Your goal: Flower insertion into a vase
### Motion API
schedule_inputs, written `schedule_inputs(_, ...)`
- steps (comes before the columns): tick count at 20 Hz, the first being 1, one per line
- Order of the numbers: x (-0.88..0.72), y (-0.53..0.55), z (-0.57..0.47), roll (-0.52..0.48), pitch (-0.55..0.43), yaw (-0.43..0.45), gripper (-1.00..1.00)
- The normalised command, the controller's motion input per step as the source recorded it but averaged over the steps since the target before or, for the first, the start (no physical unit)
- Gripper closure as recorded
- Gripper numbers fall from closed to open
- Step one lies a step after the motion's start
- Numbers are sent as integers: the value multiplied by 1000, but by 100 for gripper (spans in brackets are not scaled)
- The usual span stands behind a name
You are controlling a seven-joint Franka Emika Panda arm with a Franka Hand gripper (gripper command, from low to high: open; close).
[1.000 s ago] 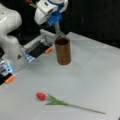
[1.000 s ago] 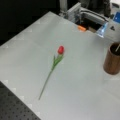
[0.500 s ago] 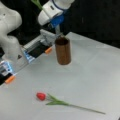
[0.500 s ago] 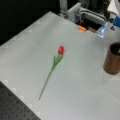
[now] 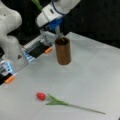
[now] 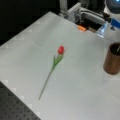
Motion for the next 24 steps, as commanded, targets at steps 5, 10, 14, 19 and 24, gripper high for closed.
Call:
schedule_inputs(5, 399, 113, -62, -238, 318, 35, 100)
schedule_inputs(10, 389, 117, -134, -241, 182, 17, 100)
schedule_inputs(14, 414, 103, -197, -252, 100, 18, 100)
schedule_inputs(19, 408, 40, -213, -235, 97, 79, 100)
schedule_inputs(24, 374, 3, -233, -203, 38, 110, 100)
